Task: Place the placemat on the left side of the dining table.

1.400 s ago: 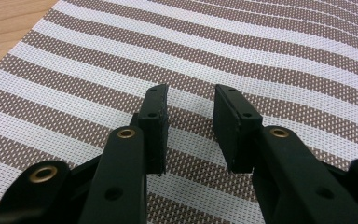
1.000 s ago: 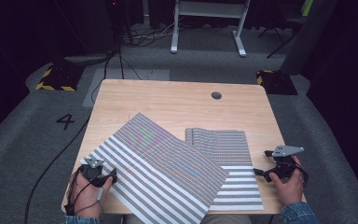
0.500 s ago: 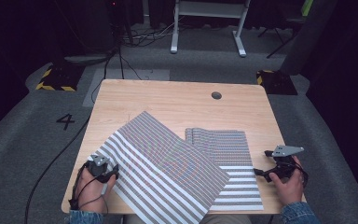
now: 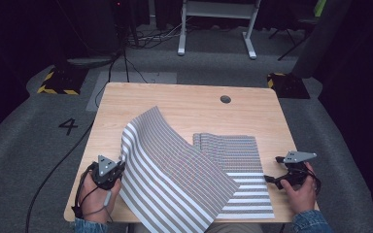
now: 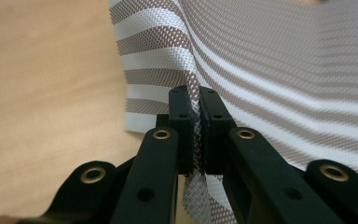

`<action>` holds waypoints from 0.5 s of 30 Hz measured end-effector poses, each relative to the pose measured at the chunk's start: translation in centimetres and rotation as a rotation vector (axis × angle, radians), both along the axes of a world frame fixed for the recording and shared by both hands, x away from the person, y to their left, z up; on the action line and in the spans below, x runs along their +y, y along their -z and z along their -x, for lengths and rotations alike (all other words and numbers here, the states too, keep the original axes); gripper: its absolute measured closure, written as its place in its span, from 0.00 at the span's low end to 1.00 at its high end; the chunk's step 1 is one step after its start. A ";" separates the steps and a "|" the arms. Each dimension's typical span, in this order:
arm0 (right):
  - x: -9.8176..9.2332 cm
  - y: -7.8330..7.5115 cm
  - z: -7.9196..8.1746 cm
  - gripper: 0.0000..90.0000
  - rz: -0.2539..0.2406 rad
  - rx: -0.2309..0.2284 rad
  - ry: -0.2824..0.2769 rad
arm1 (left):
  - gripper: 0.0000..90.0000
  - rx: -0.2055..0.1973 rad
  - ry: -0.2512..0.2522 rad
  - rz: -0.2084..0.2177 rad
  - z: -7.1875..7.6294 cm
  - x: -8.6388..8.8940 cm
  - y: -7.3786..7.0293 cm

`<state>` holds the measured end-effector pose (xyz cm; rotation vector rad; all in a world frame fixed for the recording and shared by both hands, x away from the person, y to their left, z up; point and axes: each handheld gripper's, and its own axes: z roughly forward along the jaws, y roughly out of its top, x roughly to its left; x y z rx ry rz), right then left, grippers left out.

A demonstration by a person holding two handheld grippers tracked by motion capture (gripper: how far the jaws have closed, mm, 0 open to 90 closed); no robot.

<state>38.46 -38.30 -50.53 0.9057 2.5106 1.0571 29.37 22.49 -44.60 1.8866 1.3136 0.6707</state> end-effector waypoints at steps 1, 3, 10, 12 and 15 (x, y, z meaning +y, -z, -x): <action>0.0 0.0 0.0 0.00 0.000 0.000 0.000 | 0.95 -0.024 0.002 0.007 -0.3 0.2 -0.8; 0.0 0.0 0.0 0.01 -0.001 0.002 0.001 | 0.95 -0.055 0.008 0.005 -0.9 0.4 -1.9; 0.0 0.0 0.0 0.01 -0.003 0.002 0.003 | 0.95 -0.119 0.031 -0.044 -5.4 1.4 -5.4; 0.0 0.0 0.0 0.01 -0.002 0.002 0.002 | 0.94 -0.149 0.034 -0.048 -7.5 2.1 -6.1; 0.0 0.0 0.0 0.01 -0.003 0.003 0.003 | 0.77 -0.217 0.019 -0.009 -10.8 2.8 -6.1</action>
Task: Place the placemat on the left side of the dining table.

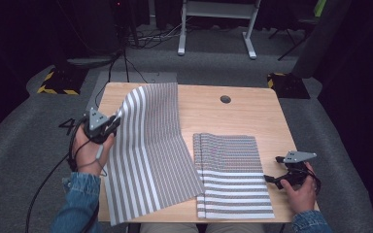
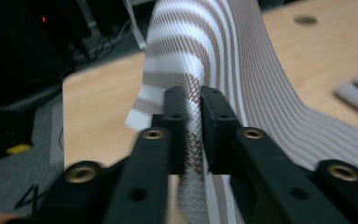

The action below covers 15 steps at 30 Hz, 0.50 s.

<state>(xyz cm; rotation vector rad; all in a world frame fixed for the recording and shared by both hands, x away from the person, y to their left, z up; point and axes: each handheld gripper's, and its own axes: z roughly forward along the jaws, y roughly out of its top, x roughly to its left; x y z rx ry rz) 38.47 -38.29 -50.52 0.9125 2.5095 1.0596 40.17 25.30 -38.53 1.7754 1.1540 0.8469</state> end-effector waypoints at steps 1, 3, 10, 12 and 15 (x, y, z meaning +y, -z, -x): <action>0.0 0.0 0.0 0.01 0.001 -0.001 0.000 | 0.63 -0.022 -0.008 0.006 -0.9 0.1 0.2; 0.0 0.0 0.0 0.01 0.002 0.000 0.001 | 0.47 -0.045 -0.008 0.030 -1.7 -0.3 0.6; 0.0 0.0 0.0 0.01 0.003 -0.001 0.000 | 0.45 0.028 0.057 0.078 0.7 -3.4 2.4; 0.0 0.0 0.0 0.01 0.004 -0.001 0.000 | 0.42 0.042 0.062 0.084 2.2 -4.2 2.6; 0.0 0.0 0.0 0.01 0.003 -0.001 0.000 | 0.38 0.067 0.068 0.093 4.9 -5.3 2.5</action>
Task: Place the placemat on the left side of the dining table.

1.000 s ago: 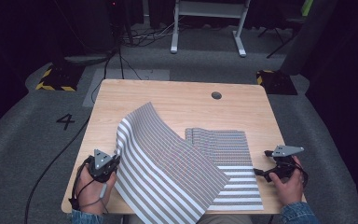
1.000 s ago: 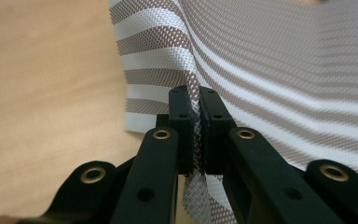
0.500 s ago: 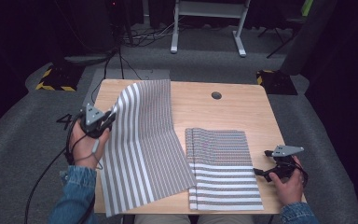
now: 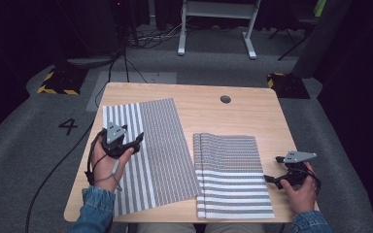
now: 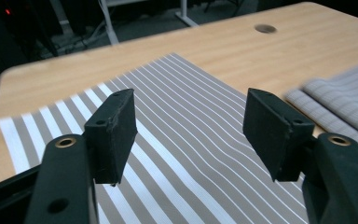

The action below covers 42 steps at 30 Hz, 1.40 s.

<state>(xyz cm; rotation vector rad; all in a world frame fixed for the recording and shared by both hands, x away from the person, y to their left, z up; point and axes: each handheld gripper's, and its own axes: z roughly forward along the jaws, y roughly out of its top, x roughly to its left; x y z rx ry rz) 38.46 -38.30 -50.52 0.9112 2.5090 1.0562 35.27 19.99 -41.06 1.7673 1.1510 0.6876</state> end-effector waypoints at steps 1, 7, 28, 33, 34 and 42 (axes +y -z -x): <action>0.0 0.0 0.0 0.01 0.000 0.000 -0.001 | 0.37 0.006 0.007 0.003 0.9 -0.4 0.1; 0.0 0.0 0.0 0.01 -0.001 0.001 0.001 | 0.37 0.106 0.024 0.044 5.7 -1.6 2.2; 0.0 0.0 0.0 0.01 -0.002 0.002 -0.001 | 0.30 0.435 -0.156 -0.119 11.6 0.9 7.8; 0.0 0.0 0.0 0.01 -0.002 0.001 -0.001 | 0.26 0.436 -0.156 -0.121 11.5 0.7 8.2; 0.0 0.0 0.0 0.01 -0.001 0.002 -0.001 | 0.26 0.434 -0.162 -0.120 11.4 0.6 8.2; 0.0 0.0 0.0 0.01 -0.002 0.001 -0.002 | 0.28 0.431 -0.156 -0.124 10.6 0.3 8.2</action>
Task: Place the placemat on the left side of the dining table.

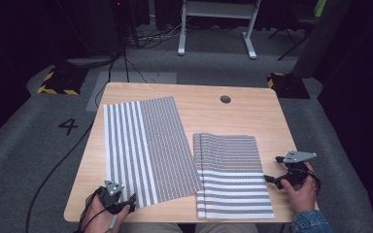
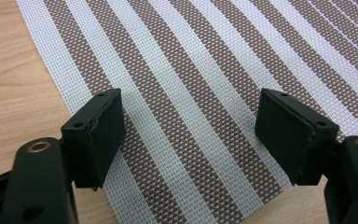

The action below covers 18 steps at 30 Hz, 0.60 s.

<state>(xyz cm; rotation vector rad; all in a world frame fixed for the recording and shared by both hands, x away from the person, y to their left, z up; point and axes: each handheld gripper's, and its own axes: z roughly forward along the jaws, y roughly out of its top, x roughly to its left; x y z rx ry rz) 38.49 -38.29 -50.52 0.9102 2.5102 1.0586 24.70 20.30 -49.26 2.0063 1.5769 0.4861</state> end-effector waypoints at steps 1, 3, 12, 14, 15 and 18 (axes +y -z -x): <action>0.0 0.0 0.0 0.01 0.000 0.000 0.000 | 0.28 0.000 -0.002 0.000 -0.2 0.0 0.0; 0.0 0.0 0.0 0.01 0.000 0.001 0.000 | 0.33 -0.010 -0.001 0.002 -0.4 -0.1 0.0; 0.0 0.0 0.0 0.01 0.000 0.000 0.000 | 0.82 -0.054 0.022 0.065 -1.2 1.8 -0.2; 0.0 0.0 0.0 0.01 0.000 0.001 0.000 | 0.91 -0.059 0.029 0.060 -1.3 2.3 -1.0; 0.0 0.0 0.0 0.01 0.000 0.001 0.000 | 0.93 -0.066 0.027 0.043 -1.5 2.6 -1.3; 0.0 0.0 0.0 0.01 0.000 0.000 0.000 | 0.94 -0.083 0.025 0.028 -2.0 3.6 -2.2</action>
